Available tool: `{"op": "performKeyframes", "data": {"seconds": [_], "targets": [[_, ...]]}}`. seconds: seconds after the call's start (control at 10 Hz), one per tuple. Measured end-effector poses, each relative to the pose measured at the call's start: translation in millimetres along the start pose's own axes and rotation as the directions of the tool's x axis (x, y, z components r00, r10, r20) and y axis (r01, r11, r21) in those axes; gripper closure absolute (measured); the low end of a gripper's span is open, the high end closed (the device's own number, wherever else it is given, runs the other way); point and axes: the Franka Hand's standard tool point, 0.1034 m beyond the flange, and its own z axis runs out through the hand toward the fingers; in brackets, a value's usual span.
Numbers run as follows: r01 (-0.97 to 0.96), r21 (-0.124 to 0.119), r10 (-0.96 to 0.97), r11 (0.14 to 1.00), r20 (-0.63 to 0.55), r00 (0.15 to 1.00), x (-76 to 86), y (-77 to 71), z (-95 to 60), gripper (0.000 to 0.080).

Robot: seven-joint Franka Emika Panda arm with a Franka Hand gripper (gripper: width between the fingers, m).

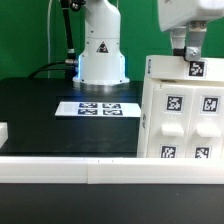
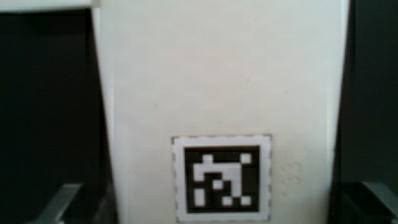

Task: Assemble cabinet

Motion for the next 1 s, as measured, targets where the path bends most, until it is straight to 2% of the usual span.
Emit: {"op": "performKeyframes", "data": {"seconds": [0.2, 0.5, 0.6, 0.7, 0.8, 1.0], "targets": [[-0.234, -0.015, 0.234, 0.972, 0.029, 0.972, 0.4, 2.3, 0.9, 0.0239], [-0.327, -0.03, 0.328, 0.945, 0.076, 0.941, -6.7, 2.4, -0.6, 0.0239], [-0.274, -0.027, 0.275, 0.961, 0.085, 0.958, -8.4, 2.6, -0.4, 0.0167], [-0.256, -0.024, 0.257, 0.966, 0.088, 0.962, -9.9, 2.1, -1.9, 0.0167], [-0.242, -0.014, 0.242, 0.97, 0.103, 0.965, -11.4, -1.4, -9.6, 0.004], [-0.186, 0.02, 0.182, 0.982, 0.132, 0.974, -14.1, -9.0, -25.6, 0.0012]]}}
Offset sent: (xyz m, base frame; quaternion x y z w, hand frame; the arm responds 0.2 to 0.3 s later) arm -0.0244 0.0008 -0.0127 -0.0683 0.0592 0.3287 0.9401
